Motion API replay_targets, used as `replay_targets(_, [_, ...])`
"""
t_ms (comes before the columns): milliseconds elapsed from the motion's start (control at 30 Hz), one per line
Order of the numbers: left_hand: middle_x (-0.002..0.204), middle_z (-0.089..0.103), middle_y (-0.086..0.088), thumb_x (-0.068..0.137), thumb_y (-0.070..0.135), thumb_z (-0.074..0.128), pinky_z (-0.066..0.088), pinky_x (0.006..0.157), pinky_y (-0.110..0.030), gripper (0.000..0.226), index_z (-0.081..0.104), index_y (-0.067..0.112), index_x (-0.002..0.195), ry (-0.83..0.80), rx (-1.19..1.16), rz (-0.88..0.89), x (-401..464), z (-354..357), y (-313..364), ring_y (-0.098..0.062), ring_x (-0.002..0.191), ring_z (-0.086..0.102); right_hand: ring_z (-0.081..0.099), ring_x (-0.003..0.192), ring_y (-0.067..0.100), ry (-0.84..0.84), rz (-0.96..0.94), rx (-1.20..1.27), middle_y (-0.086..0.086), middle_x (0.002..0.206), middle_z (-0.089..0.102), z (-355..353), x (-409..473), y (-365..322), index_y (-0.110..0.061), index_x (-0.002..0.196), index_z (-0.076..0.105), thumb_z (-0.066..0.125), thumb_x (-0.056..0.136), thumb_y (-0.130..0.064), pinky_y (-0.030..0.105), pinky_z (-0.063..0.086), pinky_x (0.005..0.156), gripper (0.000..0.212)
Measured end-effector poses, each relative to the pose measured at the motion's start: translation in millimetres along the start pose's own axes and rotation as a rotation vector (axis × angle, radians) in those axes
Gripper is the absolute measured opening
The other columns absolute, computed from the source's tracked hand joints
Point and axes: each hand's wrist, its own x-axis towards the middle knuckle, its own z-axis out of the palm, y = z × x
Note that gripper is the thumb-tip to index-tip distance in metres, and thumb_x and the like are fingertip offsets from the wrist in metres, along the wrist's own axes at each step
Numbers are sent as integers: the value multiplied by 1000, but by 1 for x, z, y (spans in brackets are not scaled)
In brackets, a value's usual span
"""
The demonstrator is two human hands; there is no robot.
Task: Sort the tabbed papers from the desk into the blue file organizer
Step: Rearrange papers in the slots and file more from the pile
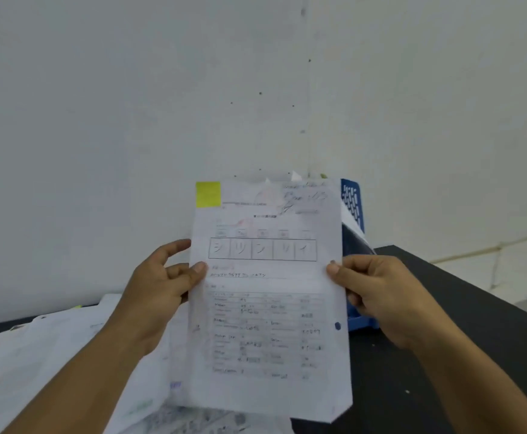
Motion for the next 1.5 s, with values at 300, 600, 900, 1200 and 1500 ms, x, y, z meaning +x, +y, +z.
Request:
replay_targets(300, [93, 71, 0, 90, 28, 67, 56, 79, -36, 16, 65, 24, 105, 44, 72, 23, 36, 106, 12, -17, 87, 68, 45, 46, 14, 578, -208, 55, -1, 48, 55, -114, 8, -29, -11, 76, 75, 70, 92, -25, 27, 41, 47, 22])
replay_targets(600, [84, 67, 0, 88, 34, 69, 52, 61, -29, 31, 57, 12, 106, -113, 131, -78, 67, 209, 12, -15, 70, 71, 59, 46, 7, 910, -423, 35, 0, 68, 67, -164, 55, -58, -17, 91, 74, 65, 95, -28, 20, 51, 50, 15])
replay_targets(900, [71, 65, -6, 87, 36, 70, 38, 47, -21, 30, 51, 16, 78, -74, 49, -217, 109, 266, 5, -19, 69, 69, 67, 55, 22, 889, -523, -327, 3, 63, 68, -147, 125, -25, -9, 82, 70, 55, 100, -29, 40, 60, 59, 30])
replay_targets(1200, [72, 71, -11, 90, 29, 62, 57, 66, -41, 30, 63, 0, 82, 82, 238, 105, 128, 270, 3, -27, 72, 69, 61, 56, 32, 718, -483, -532, 7, 59, 64, -116, 157, 25, -6, 83, 71, 49, 103, -29, 46, 53, 56, 37])
replay_targets(1500, [75, 71, -15, 89, 30, 62, 56, 69, -45, 33, 58, 0, 75, 64, 272, 125, 130, 272, -2, -31, 76, 68, 47, 52, 24, 521, -238, -702, 1, 54, 54, -92, 155, 81, -14, 65, 54, 47, 101, -26, 32, 33, 48, 39])
